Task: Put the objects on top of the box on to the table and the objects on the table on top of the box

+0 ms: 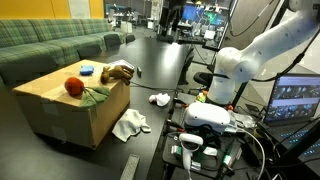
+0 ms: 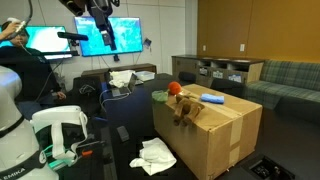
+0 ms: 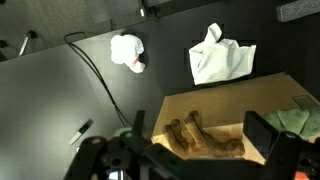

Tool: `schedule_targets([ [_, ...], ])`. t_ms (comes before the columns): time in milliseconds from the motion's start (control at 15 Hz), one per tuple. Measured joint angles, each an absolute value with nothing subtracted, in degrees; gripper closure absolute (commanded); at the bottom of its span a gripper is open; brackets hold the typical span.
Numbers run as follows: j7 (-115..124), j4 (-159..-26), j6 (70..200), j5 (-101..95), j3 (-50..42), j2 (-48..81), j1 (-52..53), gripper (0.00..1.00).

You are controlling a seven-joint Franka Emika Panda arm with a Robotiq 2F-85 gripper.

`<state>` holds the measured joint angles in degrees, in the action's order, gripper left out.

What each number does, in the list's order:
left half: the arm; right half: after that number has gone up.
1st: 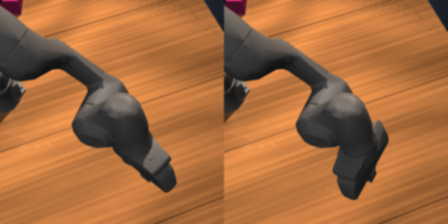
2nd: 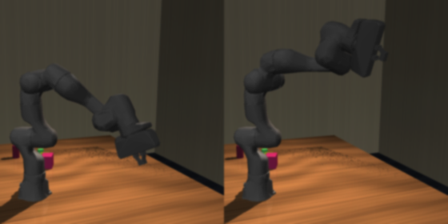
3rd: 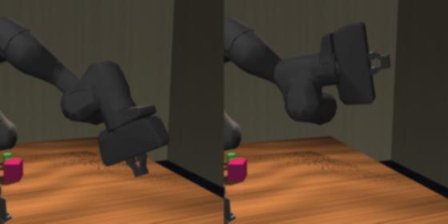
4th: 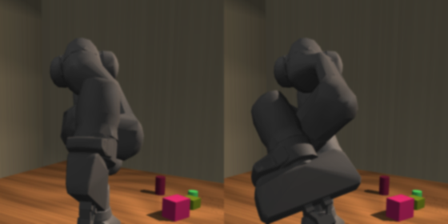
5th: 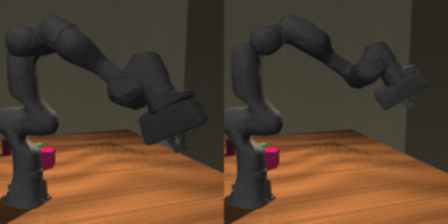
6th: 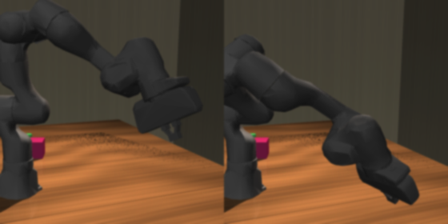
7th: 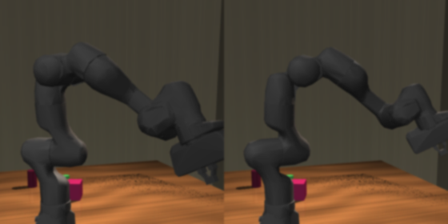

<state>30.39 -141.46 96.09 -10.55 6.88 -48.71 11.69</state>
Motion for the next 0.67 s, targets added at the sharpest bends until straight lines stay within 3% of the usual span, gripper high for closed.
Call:
schedule_targets([
  [667,23.29,-158.38,113.84,-5.89,3.13,-65.66,2.07,0.00],
])
